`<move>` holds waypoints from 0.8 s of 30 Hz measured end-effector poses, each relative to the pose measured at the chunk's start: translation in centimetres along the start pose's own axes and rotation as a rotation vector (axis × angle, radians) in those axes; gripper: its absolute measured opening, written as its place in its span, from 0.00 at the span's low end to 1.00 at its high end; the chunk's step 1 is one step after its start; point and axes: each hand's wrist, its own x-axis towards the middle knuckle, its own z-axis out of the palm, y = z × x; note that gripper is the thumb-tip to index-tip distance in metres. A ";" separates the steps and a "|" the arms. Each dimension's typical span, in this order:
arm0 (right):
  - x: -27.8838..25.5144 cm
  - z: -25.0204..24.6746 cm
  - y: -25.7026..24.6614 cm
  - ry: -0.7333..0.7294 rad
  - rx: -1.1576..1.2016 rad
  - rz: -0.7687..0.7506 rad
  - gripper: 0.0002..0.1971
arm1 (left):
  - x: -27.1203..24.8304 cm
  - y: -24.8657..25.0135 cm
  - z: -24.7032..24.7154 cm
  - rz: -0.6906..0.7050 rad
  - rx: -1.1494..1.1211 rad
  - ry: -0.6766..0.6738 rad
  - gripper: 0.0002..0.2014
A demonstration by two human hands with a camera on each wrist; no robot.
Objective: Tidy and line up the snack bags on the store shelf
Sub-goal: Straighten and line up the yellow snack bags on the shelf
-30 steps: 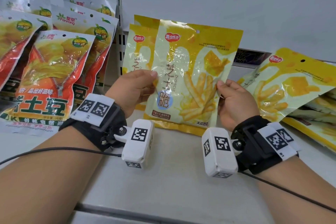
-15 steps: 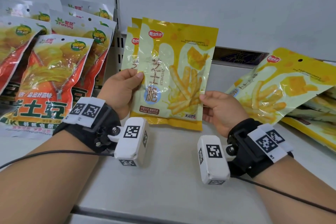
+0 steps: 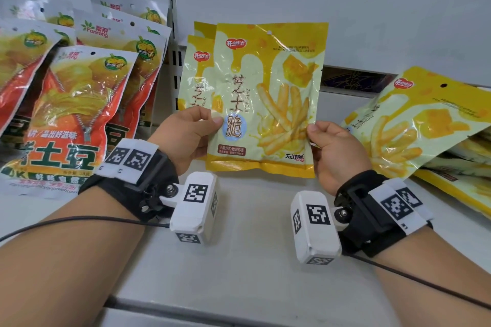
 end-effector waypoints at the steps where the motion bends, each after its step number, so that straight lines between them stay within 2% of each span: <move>1: -0.1 0.1 0.0 -0.005 0.001 0.006 0.08 | 0.0 0.0 0.0 0.008 0.003 0.014 0.09; 4: -0.3 0.3 -0.1 -0.042 0.046 0.045 0.06 | 0.2 0.0 -0.1 0.017 0.040 0.061 0.09; 7: -0.8 0.3 -0.2 -0.171 0.007 0.127 0.01 | 0.3 0.0 -0.1 0.022 0.036 0.101 0.07; 10: -1.3 0.6 0.0 -0.271 -0.061 0.188 0.06 | 0.2 0.1 -0.1 0.031 0.019 0.106 0.07; 13: -1.4 0.7 0.0 -0.250 -0.060 0.157 0.08 | -0.3 0.4 0.2 0.034 -0.038 0.046 0.05; 16: -1.2 0.6 -0.2 -0.204 0.007 0.107 0.08 | -0.7 0.2 0.5 -0.016 -0.008 -0.068 0.29; 17: -1.2 0.6 -0.3 -0.200 0.027 0.102 0.08 | -0.8 0.1 0.6 -0.037 0.018 -0.104 0.33; 19: -1.3 0.7 -0.3 -0.221 0.047 0.104 0.10 | -0.9 -0.2 0.8 -0.060 0.070 -0.162 0.36; 24: -1.8 1.0 -0.1 -0.328 0.011 0.117 0.20 | -0.8 -0.1 0.5 -0.063 0.090 -0.136 0.35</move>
